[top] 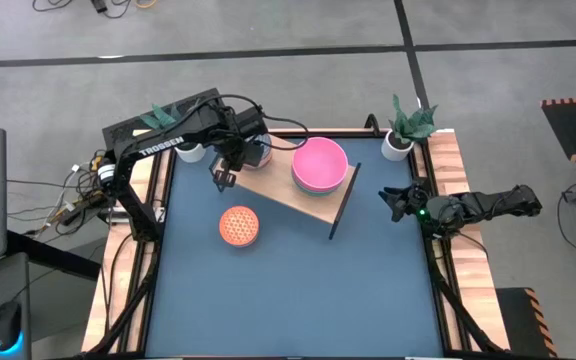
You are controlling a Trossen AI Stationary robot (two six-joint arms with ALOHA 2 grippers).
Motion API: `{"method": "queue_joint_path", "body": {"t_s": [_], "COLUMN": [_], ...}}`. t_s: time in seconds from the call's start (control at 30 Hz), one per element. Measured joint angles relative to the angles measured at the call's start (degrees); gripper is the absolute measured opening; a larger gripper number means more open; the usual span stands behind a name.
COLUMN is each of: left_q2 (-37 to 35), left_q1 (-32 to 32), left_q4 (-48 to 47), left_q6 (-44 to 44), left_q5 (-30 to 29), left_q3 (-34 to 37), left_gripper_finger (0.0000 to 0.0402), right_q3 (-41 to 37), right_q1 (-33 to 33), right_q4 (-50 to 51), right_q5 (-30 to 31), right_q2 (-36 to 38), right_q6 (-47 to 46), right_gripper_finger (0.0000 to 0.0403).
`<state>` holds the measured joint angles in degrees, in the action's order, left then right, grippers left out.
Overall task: Place and stack bowls onto a shelf
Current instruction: Stack the printed blue bowl onto the yellow bowl on the shelf
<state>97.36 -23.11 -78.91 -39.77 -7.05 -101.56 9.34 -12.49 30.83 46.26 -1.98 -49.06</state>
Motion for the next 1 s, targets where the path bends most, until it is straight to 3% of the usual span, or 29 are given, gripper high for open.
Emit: {"method": "queue_joint_path", "body": {"t_s": [0.53,0.9,1.0], "left_q2": [-0.7,-0.8,-0.8], "left_q1": [0.0,0.0,0.2], "left_q4": [-1.4,-3.2,-2.3], "left_q6": [3.1,7.8,13.6], "left_q5": [-2.4,-0.9,-0.4], "left_q3": [-2.9,-11.7,-11.8], "left_gripper_finger": [0.0121,0.0124,0.0117], "right_q3": [0.0,0.0,0.0], "right_q1": [0.0,0.0,0.0], "right_q4": [0.0,0.0,0.0], "right_q5": [0.0,-0.1,-0.3], "right_q2": [0.0,0.0,0.0], "right_q6": [0.0,0.0,0.0], "right_gripper_finger": [0.0191,0.0191,0.0191]}}
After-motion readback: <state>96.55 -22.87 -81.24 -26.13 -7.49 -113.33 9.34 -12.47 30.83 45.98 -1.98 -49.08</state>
